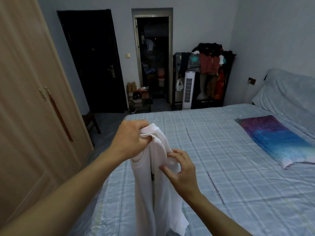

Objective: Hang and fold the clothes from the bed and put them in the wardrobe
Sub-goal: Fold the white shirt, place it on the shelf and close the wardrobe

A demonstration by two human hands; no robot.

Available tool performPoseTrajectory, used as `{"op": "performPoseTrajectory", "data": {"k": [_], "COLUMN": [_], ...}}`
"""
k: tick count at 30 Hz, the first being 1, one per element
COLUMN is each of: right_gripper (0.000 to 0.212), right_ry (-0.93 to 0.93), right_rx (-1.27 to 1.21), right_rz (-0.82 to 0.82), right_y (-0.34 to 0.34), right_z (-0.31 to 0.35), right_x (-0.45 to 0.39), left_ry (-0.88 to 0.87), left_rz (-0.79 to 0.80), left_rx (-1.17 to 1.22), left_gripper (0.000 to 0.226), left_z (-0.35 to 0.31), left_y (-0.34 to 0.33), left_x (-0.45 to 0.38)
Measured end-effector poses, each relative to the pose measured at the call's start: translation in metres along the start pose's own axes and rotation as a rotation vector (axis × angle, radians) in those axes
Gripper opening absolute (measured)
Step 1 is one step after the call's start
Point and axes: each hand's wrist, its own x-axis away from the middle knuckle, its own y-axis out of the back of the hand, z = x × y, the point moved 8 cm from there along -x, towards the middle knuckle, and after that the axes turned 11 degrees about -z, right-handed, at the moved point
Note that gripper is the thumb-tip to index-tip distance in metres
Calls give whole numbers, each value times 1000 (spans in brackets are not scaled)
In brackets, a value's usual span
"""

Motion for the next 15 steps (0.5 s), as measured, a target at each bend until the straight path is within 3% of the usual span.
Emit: {"op": "performPoseTrajectory", "data": {"k": [9, 15], "right_gripper": [16, 8], "right_ry": [-46, -15], "right_rx": [7, 77], "right_rz": [35, 45], "right_y": [-11, -5], "right_z": [-6, -15], "right_x": [11, 8], "left_ry": [-5, -41], "left_rz": [-38, 20], "left_rx": [-59, -108], "left_gripper": [27, 15], "left_z": [1, 11], "left_y": [5, 5], "left_x": [0, 2]}}
